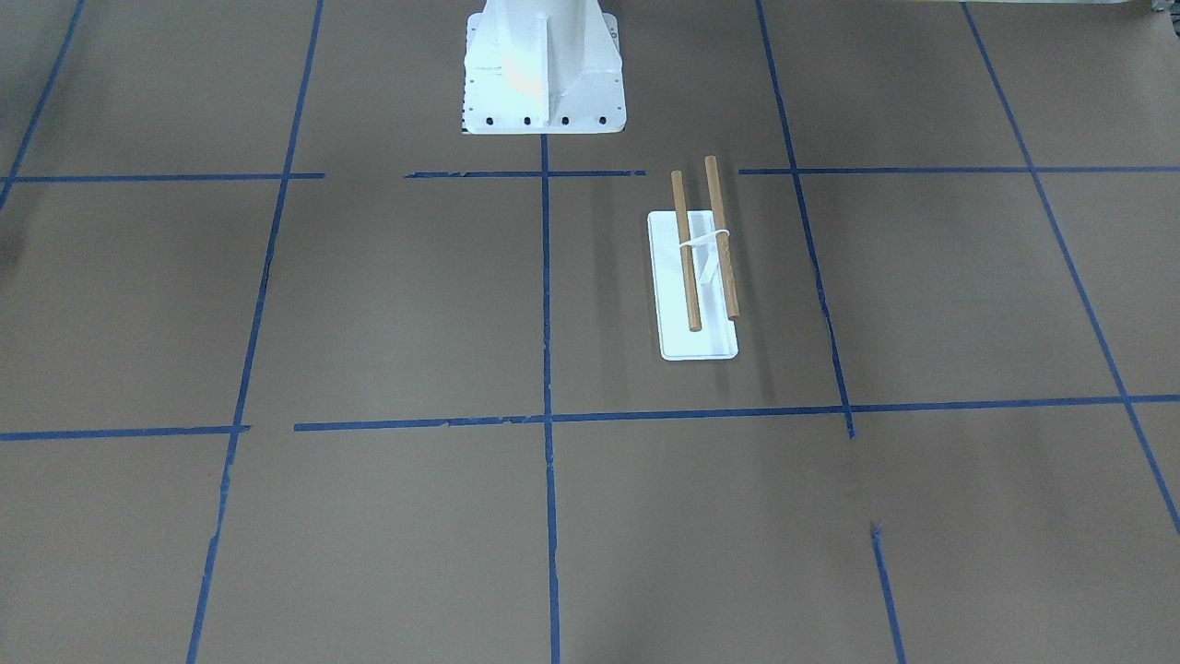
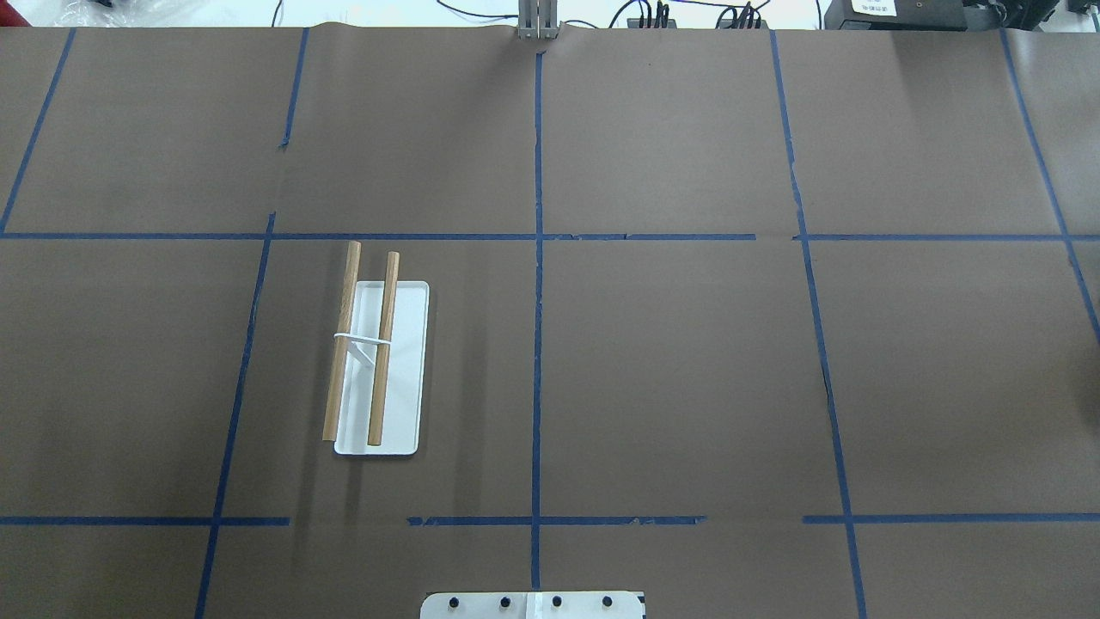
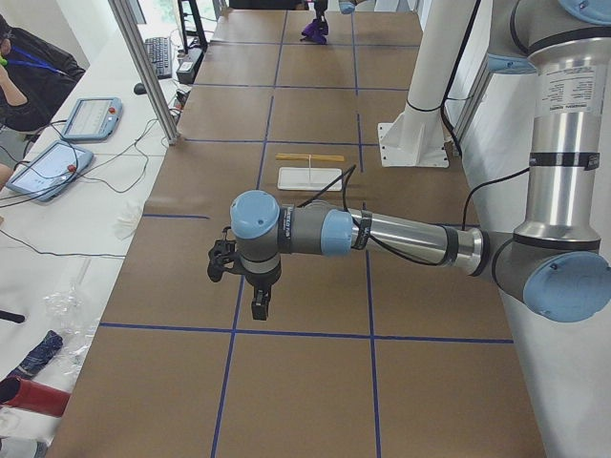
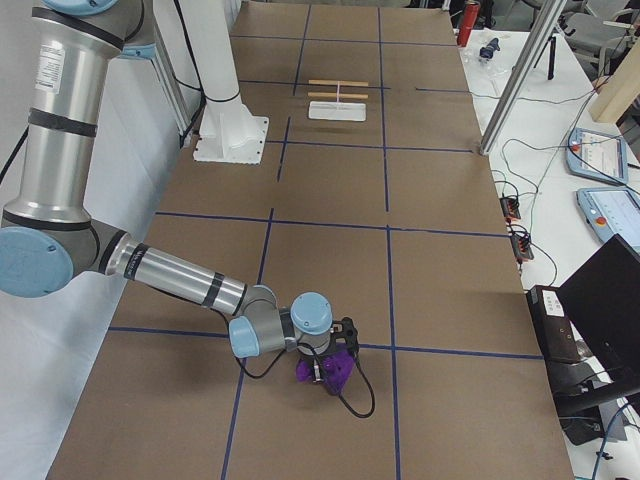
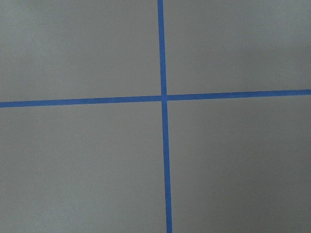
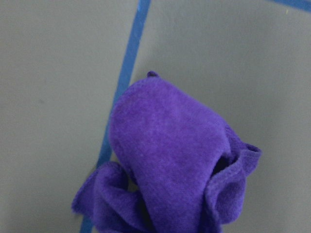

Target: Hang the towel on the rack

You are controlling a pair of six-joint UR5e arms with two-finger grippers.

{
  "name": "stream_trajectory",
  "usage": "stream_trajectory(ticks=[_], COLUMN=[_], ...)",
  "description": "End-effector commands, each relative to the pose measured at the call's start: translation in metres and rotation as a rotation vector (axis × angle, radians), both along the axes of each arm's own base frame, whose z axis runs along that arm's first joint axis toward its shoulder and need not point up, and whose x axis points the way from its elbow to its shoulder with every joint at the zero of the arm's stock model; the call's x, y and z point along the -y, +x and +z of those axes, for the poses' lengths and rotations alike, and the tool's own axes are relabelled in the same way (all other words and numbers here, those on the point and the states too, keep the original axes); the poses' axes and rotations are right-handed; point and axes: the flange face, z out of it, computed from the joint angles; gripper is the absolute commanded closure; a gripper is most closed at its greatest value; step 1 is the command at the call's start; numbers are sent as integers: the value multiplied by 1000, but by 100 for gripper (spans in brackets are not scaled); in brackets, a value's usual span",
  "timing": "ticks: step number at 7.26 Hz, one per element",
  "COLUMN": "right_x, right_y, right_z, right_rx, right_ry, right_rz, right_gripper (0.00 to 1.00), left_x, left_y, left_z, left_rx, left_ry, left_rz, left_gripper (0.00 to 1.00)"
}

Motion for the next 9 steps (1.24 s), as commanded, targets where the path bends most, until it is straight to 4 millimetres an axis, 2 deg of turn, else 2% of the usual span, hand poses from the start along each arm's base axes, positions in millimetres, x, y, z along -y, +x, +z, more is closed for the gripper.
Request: stream_trajectory(ticks=[1,2,4,5,6,7,8,9], right_x=[29,41,106,133,153,167,178,171], right_y=[23,22,11,-21,-63,-102,-137,-186], right_z=[-94,-137,-236,-284,-342,-398,-450,-495], right_rx=[28,37,112,197,266,329,381,425], right_ry=[172,256,369,374,407,439,454,469], right_rz=[78,83,156,164,146,128,144,154], right_gripper=[100,100,100,100,100,100,100,100], left_x=[4,11,21,26,27,29,33,33], left_y=[1,0,0,1,6,20,39,55], left_z=[-7,-20,-52,-61,-67,-73,-77,-79], left_rx=[2,3,-7,-28,-53,-78,-112,-162], left_ry=[25,77,219,278,287,288,317,362], left_rz=[2,2,-62,-131,-176,-198,-213,-241], left_gripper=[0,0,0,0,0,0,0,0])
